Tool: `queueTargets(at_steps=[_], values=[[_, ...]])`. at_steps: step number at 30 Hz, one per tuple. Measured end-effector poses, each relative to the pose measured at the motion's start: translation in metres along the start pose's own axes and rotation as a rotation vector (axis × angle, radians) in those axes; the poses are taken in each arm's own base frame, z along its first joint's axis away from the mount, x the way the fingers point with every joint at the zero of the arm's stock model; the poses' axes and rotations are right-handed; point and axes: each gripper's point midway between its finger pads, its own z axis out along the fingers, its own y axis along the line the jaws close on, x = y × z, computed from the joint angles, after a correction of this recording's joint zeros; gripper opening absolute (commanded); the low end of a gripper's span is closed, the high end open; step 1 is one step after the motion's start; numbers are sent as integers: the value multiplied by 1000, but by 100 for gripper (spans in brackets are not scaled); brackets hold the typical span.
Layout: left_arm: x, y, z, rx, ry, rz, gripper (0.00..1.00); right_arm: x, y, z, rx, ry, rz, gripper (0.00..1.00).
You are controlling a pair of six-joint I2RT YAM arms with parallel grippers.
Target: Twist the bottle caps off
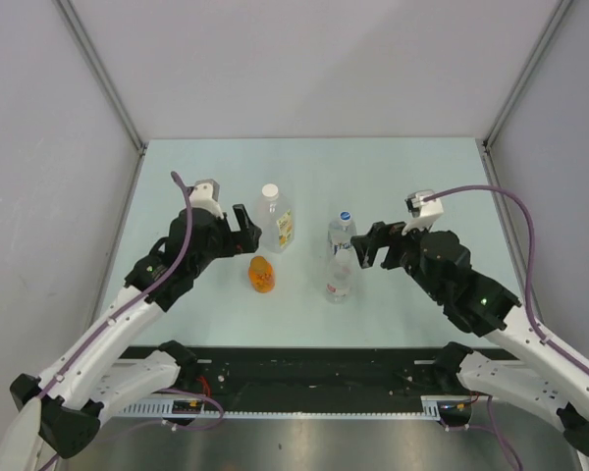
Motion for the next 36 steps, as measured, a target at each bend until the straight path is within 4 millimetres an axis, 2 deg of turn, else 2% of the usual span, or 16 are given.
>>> queueTargets(at_steps=[6,9,12,16,24,36], values=[[2,-11,-6,94,-17,31,100,32,44,-2,-123,91,-80,100],[6,-14,-5,116,-5,41,100,51,54,2,-129,139,-119,100],[10,-16,-5,133,5,48,99,63,55,6,-112,170,-145,97],[14,-18,-4,150,16,51,98,68,50,12,-70,178,-162,77],[17,-20,-6,185,8,66,95,82,43,24,-13,209,-198,62],[13,-25,-12,224,-19,80,92,85,44,30,1,204,-201,29]])
